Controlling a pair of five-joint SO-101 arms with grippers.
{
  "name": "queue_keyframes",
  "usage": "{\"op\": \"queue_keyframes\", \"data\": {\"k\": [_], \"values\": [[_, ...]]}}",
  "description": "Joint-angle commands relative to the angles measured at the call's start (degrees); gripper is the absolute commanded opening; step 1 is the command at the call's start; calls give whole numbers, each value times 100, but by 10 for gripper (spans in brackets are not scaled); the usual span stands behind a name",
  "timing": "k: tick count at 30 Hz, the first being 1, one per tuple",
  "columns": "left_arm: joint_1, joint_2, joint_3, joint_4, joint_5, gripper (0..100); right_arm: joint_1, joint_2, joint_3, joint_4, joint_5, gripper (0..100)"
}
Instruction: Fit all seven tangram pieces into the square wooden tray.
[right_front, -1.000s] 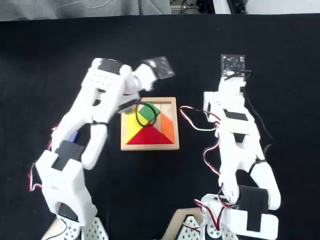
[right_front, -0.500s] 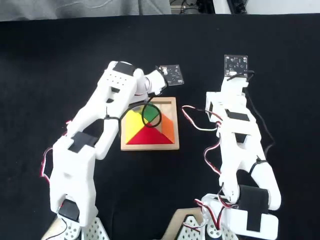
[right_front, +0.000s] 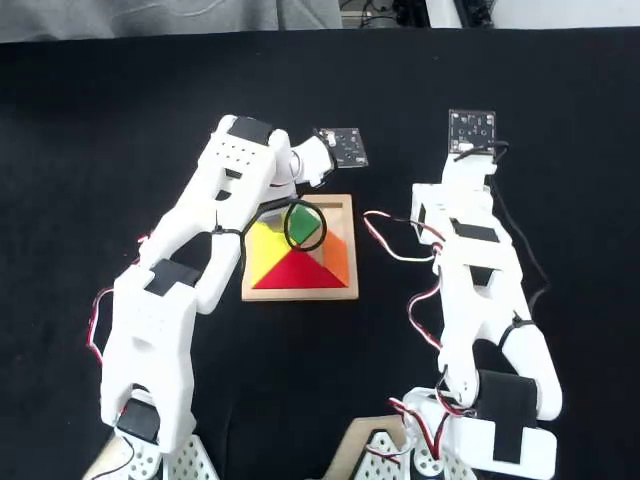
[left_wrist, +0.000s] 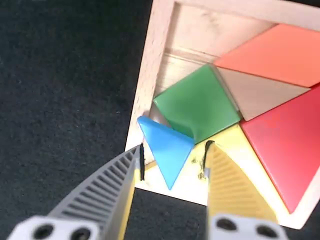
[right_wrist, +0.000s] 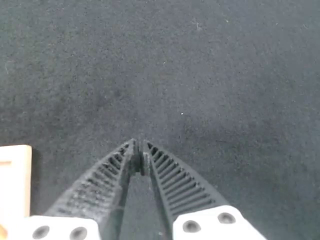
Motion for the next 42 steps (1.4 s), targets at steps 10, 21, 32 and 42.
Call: {"op": "queue_keyframes", "data": {"k": [10, 21, 32, 42], "values": [[-769, -44, -1086, 976, -642, 213, 53, -13, -295, -105, -9, 13], [-716, 378, -708, 501, -615, 213, 53, 4, -295, -105, 0, 14], [-760, 527, -1033, 404, -607, 213, 53, -4, -295, -105, 0, 14], [-769, 527, -1068, -44, -185, 213, 53, -4, -295, -105, 0, 14]]}}
